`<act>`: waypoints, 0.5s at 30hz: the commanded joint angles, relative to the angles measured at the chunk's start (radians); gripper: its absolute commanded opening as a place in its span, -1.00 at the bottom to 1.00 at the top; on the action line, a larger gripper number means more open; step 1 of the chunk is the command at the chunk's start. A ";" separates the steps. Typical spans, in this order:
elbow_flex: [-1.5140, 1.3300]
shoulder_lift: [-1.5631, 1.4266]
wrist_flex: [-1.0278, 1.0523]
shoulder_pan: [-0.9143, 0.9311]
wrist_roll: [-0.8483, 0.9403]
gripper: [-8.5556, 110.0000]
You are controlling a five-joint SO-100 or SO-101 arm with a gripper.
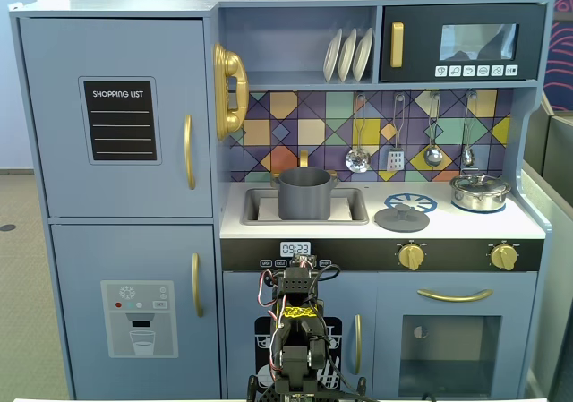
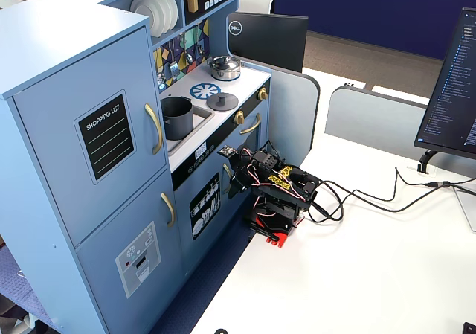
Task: Pick up the lid from the counter and put it on the gray recipient
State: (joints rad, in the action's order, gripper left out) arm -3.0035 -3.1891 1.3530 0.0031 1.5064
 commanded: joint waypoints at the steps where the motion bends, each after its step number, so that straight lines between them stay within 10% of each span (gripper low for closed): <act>1: 0.000 0.009 0.176 0.132 0.035 -0.86; 15: 0.006 0.011 0.153 0.155 0.077 -0.86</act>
State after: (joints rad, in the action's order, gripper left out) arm -3.0035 -3.1891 1.3545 0.1289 1.5539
